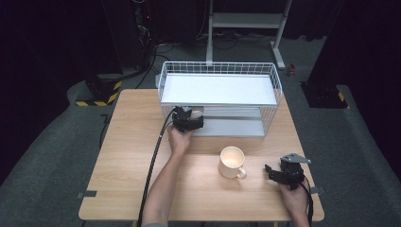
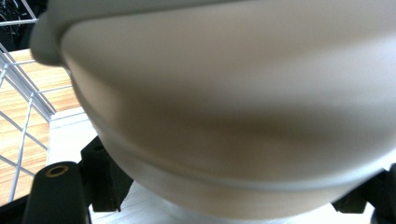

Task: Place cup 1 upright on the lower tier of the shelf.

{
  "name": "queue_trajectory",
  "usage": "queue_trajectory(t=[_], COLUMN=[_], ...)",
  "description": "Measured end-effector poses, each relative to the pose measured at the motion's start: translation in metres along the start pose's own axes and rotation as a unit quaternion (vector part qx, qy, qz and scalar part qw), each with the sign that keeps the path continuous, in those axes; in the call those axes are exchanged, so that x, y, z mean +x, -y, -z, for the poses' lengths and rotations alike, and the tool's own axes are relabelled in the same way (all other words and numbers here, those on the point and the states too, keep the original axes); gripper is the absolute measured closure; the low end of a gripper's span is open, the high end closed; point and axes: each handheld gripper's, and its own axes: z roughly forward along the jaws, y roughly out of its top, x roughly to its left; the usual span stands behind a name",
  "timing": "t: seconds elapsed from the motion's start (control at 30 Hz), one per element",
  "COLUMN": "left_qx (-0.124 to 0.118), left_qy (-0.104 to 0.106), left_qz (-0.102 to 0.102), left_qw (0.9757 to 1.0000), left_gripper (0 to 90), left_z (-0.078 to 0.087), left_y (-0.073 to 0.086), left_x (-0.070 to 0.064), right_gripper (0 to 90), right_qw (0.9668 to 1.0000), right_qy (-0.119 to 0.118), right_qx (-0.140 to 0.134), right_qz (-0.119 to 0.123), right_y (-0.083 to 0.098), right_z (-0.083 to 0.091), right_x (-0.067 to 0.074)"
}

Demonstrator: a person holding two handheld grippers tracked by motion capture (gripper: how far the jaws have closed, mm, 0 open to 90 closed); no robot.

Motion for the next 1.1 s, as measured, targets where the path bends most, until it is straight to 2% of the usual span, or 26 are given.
queue_trajectory(t=[0.17,0.2,0.23,0.27,0.33,0.43,0.63,0.67,0.77,0.83,0.87,0.97,1.0,1.03,1.07,1.1], left_qx=[0.011,0.019,0.019,0.021,0.023,0.024,0.029,0.033,0.037,0.028,0.03,0.027,0.027,0.027,0.028,0.028], left_qy=[-0.007,-0.008,-0.008,-0.009,-0.007,-0.002,0.013,0.018,0.022,0.022,0.027,0.02,0.027,0.027,0.015,0.021], left_qz=[-0.003,-0.003,-0.003,0.005,0.003,0.008,0.01,0.0,-0.001,-0.004,0.004,0.002,0.015,0.015,0.0,0.002], left_qw=[0.9999,0.9998,0.9998,0.9997,0.9997,0.9997,0.9994,0.9993,0.9991,0.9994,0.9992,0.9994,0.9992,0.9992,0.9995,0.9994], left_gripper=[17.7,14.0,12.1,12.1,6.7,5.0,5.5,6.1,7.1,7.7,8.1,8.0,8.0,8.0,8.0,8.0], left_z=[0.0,-0.002,-0.002,-0.002,-0.002,0.0,0.006,0.009,0.013,0.016,0.02,0.023,0.025,0.025,0.028,0.029], left_y=[0.0,0.002,0.002,0.004,0.004,0.004,0.005,0.004,0.004,0.004,0.007,0.008,0.011,0.011,0.011,0.011], left_x=[-0.001,-0.001,-0.001,-0.002,0.0,0.001,-0.001,-0.001,-0.003,-0.003,-0.003,-0.003,-0.006,-0.006,-0.004,-0.004], right_gripper=[27.7,27.7,27.7,27.7,27.7,27.7,27.7,27.7,27.7,27.8,27.7,27.7,27.7,27.7,27.7,27.7], right_qw=[1.0,1.0,1.0,1.0,1.0,1.0,1.0,1.0,1.0,1.0,1.0,1.0,1.0,1.0,1.0,1.0], right_qy=[0.0,0.0,0.0,0.0,0.0,0.0,0.0,0.0,0.0,0.0,0.0,0.0,0.0,0.0,0.0,0.0], right_qx=[0.0,0.0,0.0,0.0,0.0,0.0,0.0,0.0,0.0,0.0,0.0,0.0,0.0,0.0,0.0,0.0], right_qz=[-0.001,0.0,0.0,0.0,0.0,0.001,0.001,0.001,0.001,0.001,0.002,0.001,0.001,0.001,0.001,0.001], right_y=[0.0,0.0,0.0,0.0,0.0,0.0,0.0,0.0,0.0,0.0,0.0,0.0,0.0,0.0,0.0,0.0], right_z=[0.0,0.0,0.0,0.0,0.0,0.0,0.0,0.0,0.0,0.0,0.0,0.0,0.0,0.0,0.0,0.0], right_x=[0.0,0.0,0.0,0.0,0.0,0.0,0.0,0.0,0.0,0.0,0.0,0.0,0.0,0.0,0.0,0.0])
